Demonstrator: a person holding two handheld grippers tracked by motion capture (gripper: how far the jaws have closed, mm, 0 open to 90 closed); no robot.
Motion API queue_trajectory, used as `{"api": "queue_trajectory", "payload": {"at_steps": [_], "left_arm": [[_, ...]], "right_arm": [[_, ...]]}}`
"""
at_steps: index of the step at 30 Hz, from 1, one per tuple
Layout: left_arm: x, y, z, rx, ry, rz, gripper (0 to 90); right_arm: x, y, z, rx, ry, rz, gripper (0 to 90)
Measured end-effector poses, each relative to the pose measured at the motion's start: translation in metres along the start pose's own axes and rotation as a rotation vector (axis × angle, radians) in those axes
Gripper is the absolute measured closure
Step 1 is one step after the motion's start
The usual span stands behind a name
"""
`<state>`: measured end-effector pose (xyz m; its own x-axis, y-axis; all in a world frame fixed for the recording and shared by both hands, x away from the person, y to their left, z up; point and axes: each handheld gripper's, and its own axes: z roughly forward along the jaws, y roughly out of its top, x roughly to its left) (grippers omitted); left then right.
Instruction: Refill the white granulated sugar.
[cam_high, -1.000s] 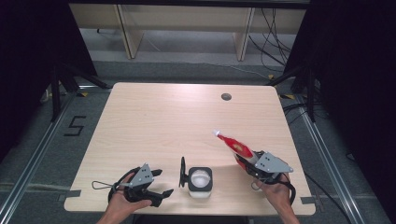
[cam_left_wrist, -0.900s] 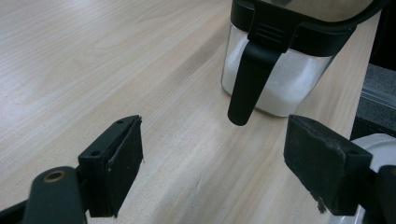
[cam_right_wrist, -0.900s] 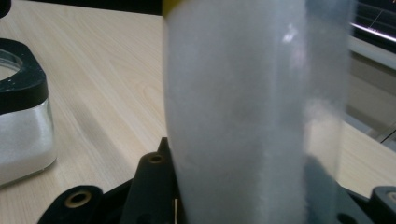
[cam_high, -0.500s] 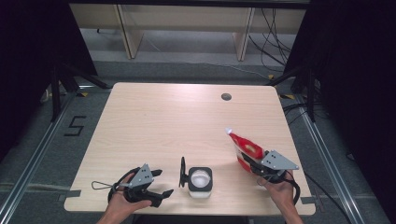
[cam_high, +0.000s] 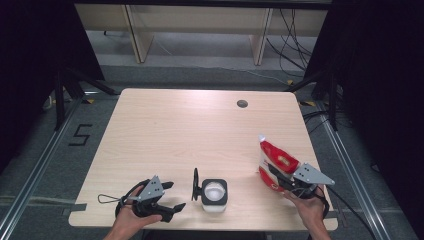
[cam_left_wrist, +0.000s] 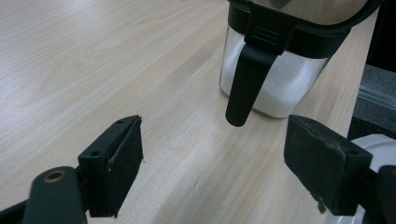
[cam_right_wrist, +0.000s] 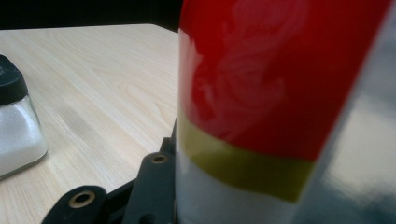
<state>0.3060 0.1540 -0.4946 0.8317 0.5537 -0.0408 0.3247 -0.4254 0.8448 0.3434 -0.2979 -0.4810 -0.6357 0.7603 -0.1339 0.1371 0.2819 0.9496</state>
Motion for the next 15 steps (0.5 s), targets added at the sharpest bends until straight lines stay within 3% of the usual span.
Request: {"api": "queue_trajectory", "payload": {"at_steps": [1,3,5,7,10,11,12,15], "left_arm": [[0.000,0.000,0.000,-0.001,0.000,0.001,19.3],[0.000,0.000,0.000,0.002,-0.002,0.004,19.3],[0.000,0.000,0.001,-0.002,-0.004,-0.001,19.3],[0.000,-0.001,0.001,0.002,-0.002,-0.014,19.3],[0.000,0.000,0.001,0.005,0.001,0.006,19.3],[0.000,0.000,0.001,0.004,0.003,-0.002,19.3],[0.000,0.000,0.001,0.002,0.003,-0.003,19.3],[0.001,0.000,0.001,-0.009,-0.008,0.005,19.3]], "right_arm": [[0.000,0.000,-0.001,0.000,0.003,0.021,68.6],[-0.002,0.000,-0.003,-0.002,-0.002,0.011,68.2],[0.001,-0.001,-0.007,0.009,-0.011,0.081,66.7],[0.001,-0.001,-0.011,0.014,-0.012,0.116,64.9],[0.003,0.000,-0.014,0.010,-0.016,0.101,61.7],[0.005,0.000,-0.015,0.007,-0.011,0.133,59.4],[0.006,0.001,-0.018,0.021,-0.033,0.136,56.6],[0.008,0.002,-0.023,-0.009,-0.033,0.166,49.8]]}}
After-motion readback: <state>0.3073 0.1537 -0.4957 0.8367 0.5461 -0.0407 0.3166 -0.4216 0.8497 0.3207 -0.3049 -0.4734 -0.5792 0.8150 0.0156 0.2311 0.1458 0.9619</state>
